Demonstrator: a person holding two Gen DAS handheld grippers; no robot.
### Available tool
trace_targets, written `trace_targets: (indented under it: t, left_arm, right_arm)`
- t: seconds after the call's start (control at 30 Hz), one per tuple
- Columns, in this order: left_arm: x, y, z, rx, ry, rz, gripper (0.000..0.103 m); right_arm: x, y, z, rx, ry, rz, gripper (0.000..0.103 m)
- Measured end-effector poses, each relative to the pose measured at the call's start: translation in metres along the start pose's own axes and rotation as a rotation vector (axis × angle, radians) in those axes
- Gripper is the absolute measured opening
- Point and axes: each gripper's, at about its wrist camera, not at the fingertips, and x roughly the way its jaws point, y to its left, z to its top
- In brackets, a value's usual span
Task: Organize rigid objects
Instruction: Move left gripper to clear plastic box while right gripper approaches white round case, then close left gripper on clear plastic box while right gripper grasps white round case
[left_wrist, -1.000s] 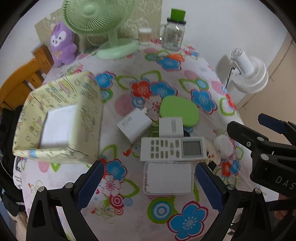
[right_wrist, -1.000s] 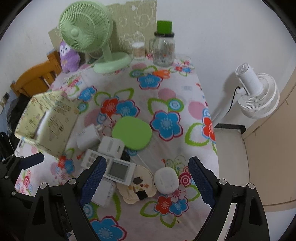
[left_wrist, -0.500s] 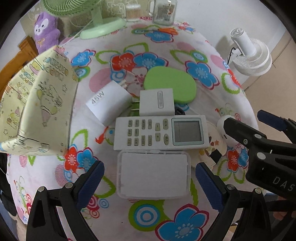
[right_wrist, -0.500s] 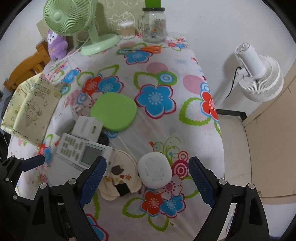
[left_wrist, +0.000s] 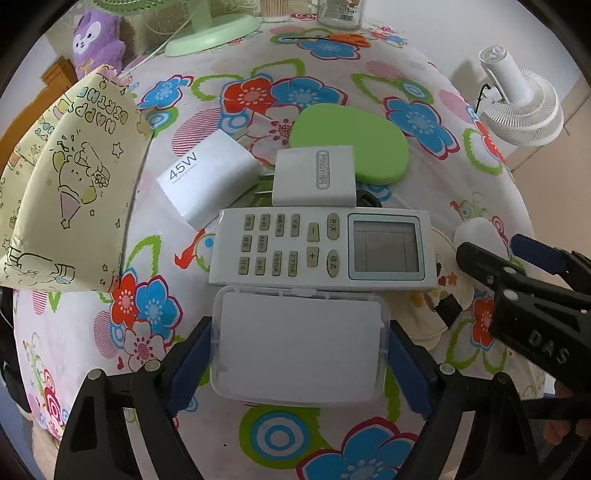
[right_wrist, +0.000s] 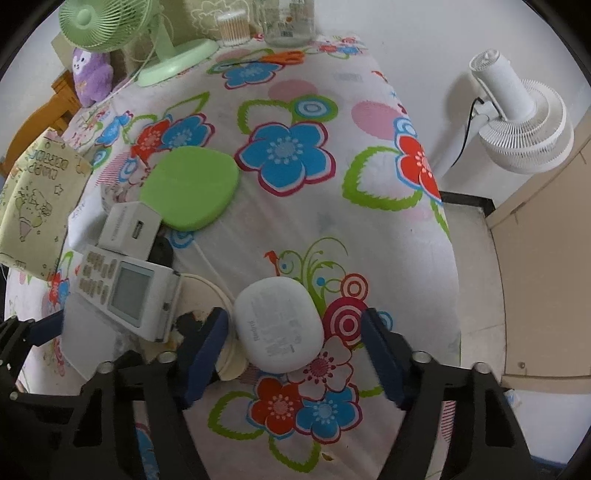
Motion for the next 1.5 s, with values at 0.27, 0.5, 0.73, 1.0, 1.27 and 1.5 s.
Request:
trace_targets:
  t: [0.27,0.5,0.73,1.0,1.27,1.5]
  left_arm:
    - [0.003,-0.006,0.001,-0.026,0.002,0.021,0.089]
    - [-0.005,-0.007,0.001,-0.028,-0.014,0.025,0.089]
    - [-0.016,-0.006,-0.001,-0.026,-0.036,0.023,0.089]
    - [-0.034,-0.009,-0.002,-0.028,-0.061,0.035,0.089]
    - [-0.052,-0.012,0.002,-0.048,-0.081,0.030,0.089]
    - [-0.079,-0.014,0.004,-0.035,-0.142,0.047,0.089]
  right_arm:
    - [-0.004,0.017,-0.004,-0.075,-0.031,-0.008,0.050]
    - [-0.006,0.014,-0.003,-0.045,-0.017,-0.014,0.049]
    - [-0.017,0.014,-0.005,-0.036,-0.030,-0.007,0.049]
    - [-0.034,0.017,-0.004,-0.045,-0.053,0.003,0.049]
    - [-0.062,0.019,-0.002,-0.035,-0.088,0.011,0.049]
    - [-0.088,0.023,0.004,-0.041,-0.131,0.011,0.049]
